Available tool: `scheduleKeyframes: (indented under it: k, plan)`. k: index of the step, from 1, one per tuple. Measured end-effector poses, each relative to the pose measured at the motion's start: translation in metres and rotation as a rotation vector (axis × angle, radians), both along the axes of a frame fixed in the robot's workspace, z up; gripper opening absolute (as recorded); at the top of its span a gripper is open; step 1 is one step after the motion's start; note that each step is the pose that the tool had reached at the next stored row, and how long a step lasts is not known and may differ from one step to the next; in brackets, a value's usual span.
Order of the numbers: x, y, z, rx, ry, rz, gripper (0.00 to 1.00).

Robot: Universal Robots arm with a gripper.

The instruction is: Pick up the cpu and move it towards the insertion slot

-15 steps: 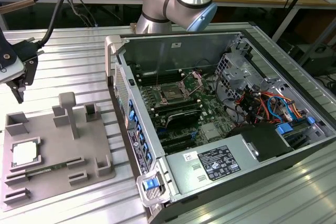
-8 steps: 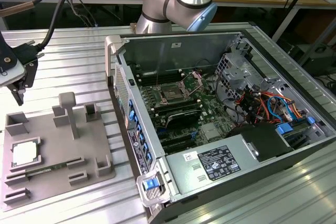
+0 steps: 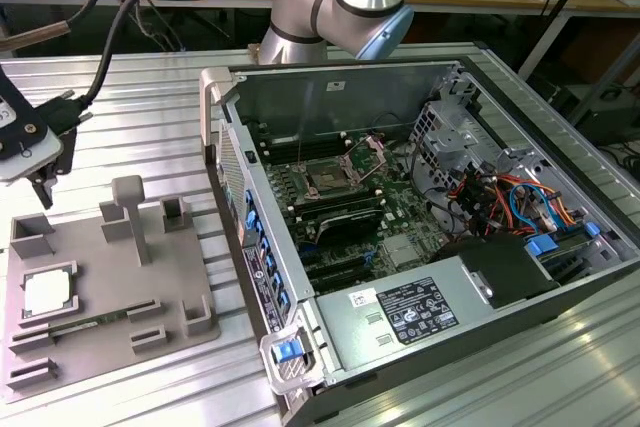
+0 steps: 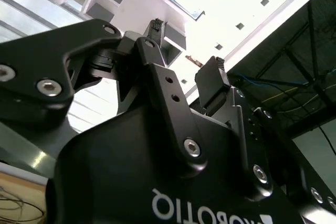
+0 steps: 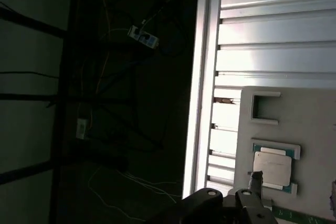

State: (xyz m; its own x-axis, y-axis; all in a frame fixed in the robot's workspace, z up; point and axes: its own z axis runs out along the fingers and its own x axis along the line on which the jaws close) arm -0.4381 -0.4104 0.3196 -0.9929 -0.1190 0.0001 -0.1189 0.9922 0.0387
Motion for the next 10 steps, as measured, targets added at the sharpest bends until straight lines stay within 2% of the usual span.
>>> scheduleKeyframes:
  k: [3,6,10]
  plan:
    - [-0.0043,-0.0027,-0.0097,0.0017,-0.0001,0.026,0.54]
    - [-0.0068,-0.0032,-0.0126,0.002,-0.0004,0.035,0.54]
    - [-0.008,-0.0039,-0.0198,0.0084,-0.0005,0.047,0.54]
